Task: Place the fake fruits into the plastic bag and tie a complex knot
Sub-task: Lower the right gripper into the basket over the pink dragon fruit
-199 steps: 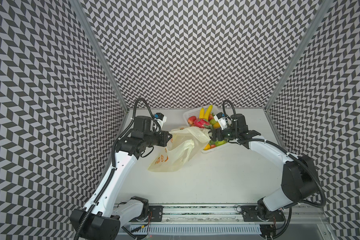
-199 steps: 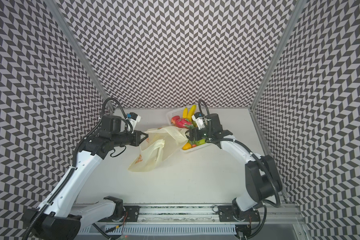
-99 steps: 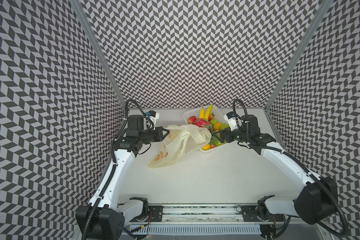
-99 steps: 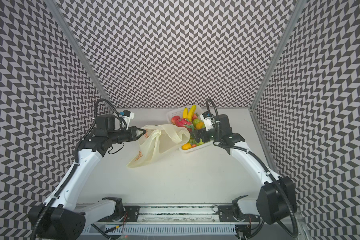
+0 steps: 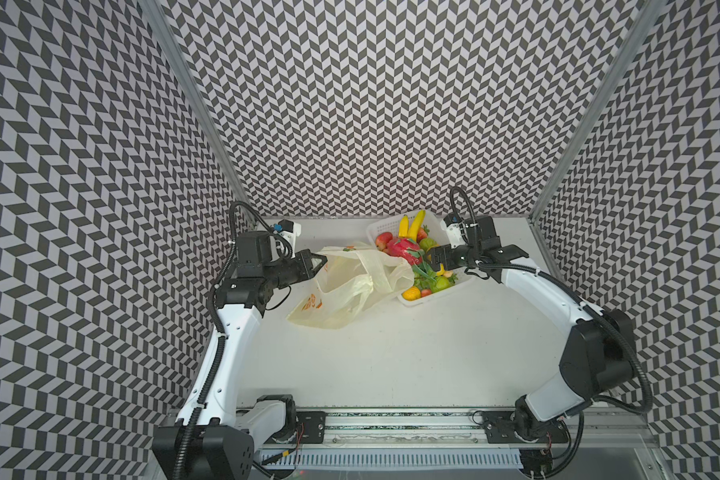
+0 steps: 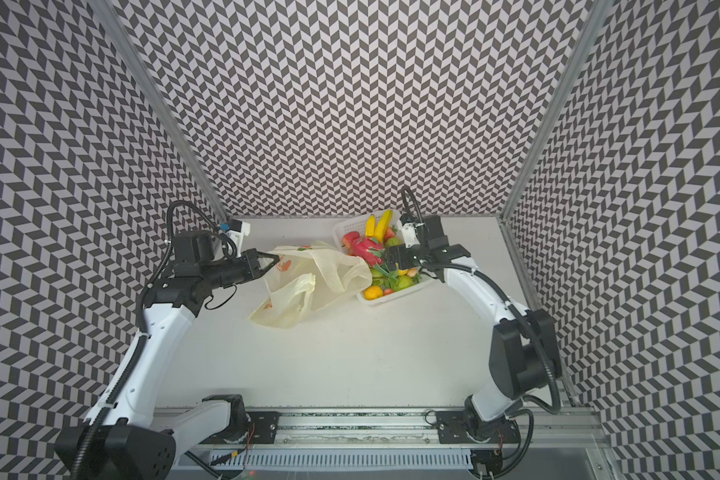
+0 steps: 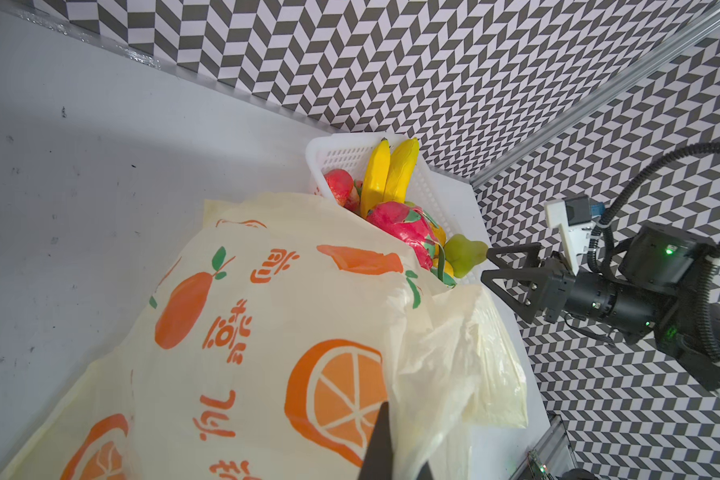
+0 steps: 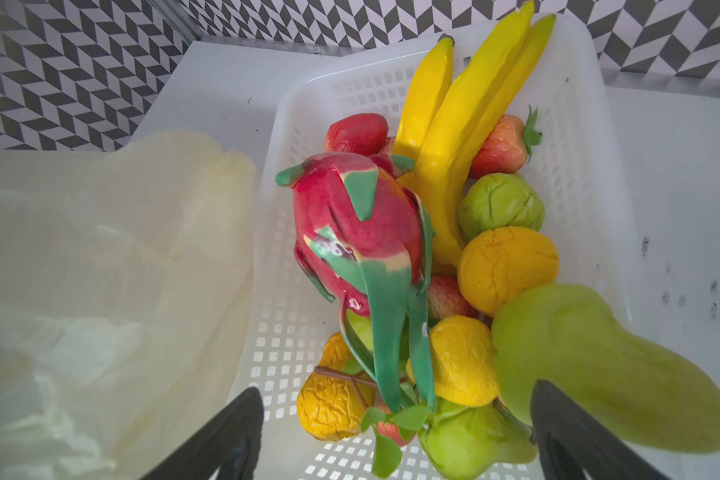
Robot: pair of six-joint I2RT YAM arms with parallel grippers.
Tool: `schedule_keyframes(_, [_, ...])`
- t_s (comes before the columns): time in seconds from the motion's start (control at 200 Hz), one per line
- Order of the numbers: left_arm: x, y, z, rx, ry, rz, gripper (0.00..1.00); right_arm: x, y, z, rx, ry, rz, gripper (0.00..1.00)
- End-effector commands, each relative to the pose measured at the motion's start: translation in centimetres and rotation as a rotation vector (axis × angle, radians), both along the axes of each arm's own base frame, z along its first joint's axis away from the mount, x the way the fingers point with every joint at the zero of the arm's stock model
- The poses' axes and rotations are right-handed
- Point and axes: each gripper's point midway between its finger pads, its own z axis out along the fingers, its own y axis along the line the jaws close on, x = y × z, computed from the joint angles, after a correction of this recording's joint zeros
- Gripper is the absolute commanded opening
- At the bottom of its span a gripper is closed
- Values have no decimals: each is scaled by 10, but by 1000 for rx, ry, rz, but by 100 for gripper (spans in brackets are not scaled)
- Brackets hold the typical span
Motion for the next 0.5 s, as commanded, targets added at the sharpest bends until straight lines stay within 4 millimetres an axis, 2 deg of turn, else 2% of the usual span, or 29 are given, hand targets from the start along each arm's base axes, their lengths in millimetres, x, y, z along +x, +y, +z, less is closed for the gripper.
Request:
schedule_keyframes(0.0, [-2, -1, 8, -7, -16, -10, 0, 20, 24, 9, 6, -58, 44, 98])
schedule_keyframes(0.22, [-3, 0, 7, 1, -15, -4, 0, 44, 55, -13, -40, -36, 105, 100])
schedule_keyframes(0.496, [-6, 1, 6, 1, -11, 2, 0, 66, 72, -51, -70, 20, 122, 100])
